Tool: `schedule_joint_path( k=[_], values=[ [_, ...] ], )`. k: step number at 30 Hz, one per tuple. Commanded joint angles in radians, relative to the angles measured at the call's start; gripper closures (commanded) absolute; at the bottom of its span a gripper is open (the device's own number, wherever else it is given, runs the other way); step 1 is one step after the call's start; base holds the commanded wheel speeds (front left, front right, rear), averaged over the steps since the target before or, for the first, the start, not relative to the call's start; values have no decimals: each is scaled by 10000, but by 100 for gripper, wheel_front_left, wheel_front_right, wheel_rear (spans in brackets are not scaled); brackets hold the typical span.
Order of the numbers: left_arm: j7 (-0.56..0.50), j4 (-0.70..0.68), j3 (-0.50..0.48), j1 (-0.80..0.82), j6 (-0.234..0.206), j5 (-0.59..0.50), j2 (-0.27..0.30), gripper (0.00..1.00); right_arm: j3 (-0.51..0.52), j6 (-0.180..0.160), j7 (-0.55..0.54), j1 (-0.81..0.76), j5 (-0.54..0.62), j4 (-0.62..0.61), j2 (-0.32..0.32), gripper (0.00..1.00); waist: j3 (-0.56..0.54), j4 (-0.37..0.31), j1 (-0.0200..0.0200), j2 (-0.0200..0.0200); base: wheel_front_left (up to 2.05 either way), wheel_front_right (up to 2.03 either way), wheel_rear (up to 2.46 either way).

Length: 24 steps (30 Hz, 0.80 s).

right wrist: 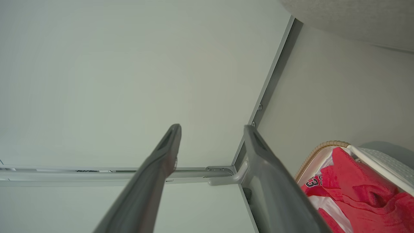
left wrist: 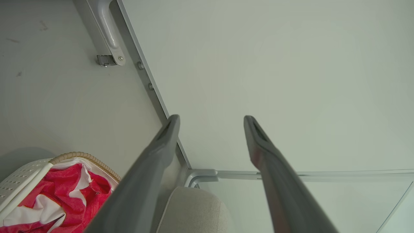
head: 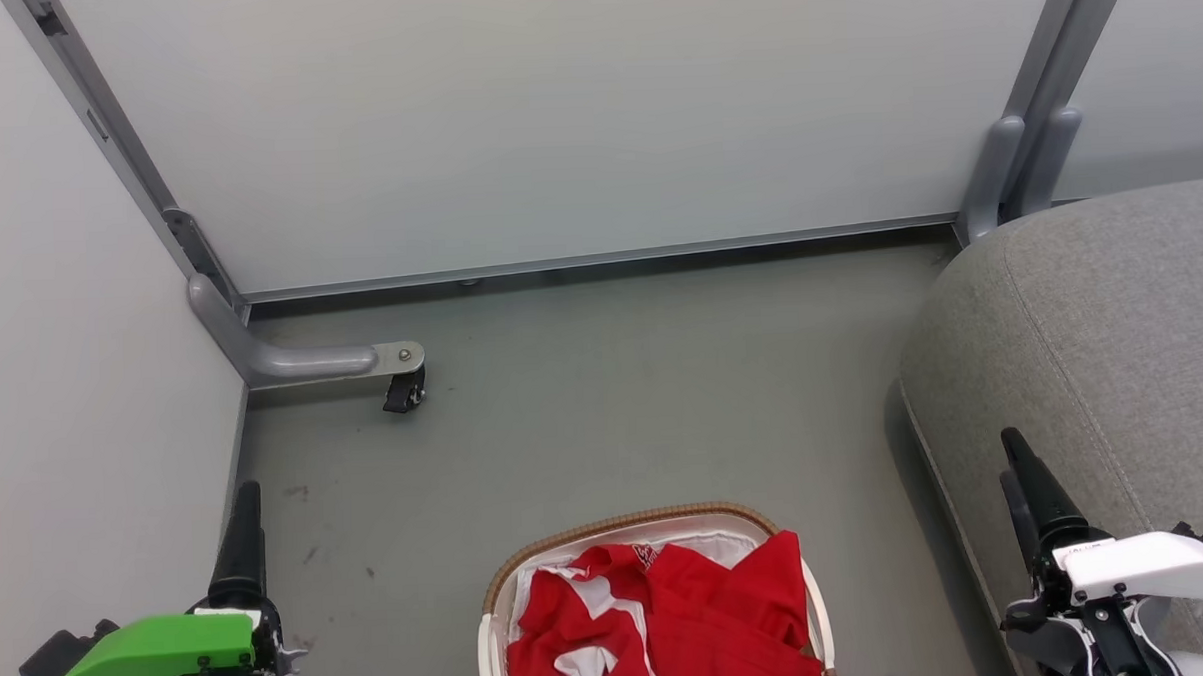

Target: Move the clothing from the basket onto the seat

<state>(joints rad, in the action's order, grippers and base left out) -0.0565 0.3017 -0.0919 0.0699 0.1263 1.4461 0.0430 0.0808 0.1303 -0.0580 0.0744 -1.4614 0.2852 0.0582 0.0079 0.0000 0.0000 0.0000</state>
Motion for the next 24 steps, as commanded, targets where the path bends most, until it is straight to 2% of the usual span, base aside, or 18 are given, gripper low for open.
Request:
schedule_joint_path(
  k=[1,11,24],
  values=[
    [117,-129,62,300,12,-470,112,0,-48,1,119,324,430,-210,143,0,3,2,0,0,0,0,0],
    [566,-10,543,341,18,-2768,239,0,-324,1,571,440,2756,-412,276,0,18,8,0,0,0,0,0],
    [1055,3,745,155,-148,-5227,277,0,-765,2,1066,311,5097,-558,400,0,34,1,0,0,0,0,0]
  ],
)
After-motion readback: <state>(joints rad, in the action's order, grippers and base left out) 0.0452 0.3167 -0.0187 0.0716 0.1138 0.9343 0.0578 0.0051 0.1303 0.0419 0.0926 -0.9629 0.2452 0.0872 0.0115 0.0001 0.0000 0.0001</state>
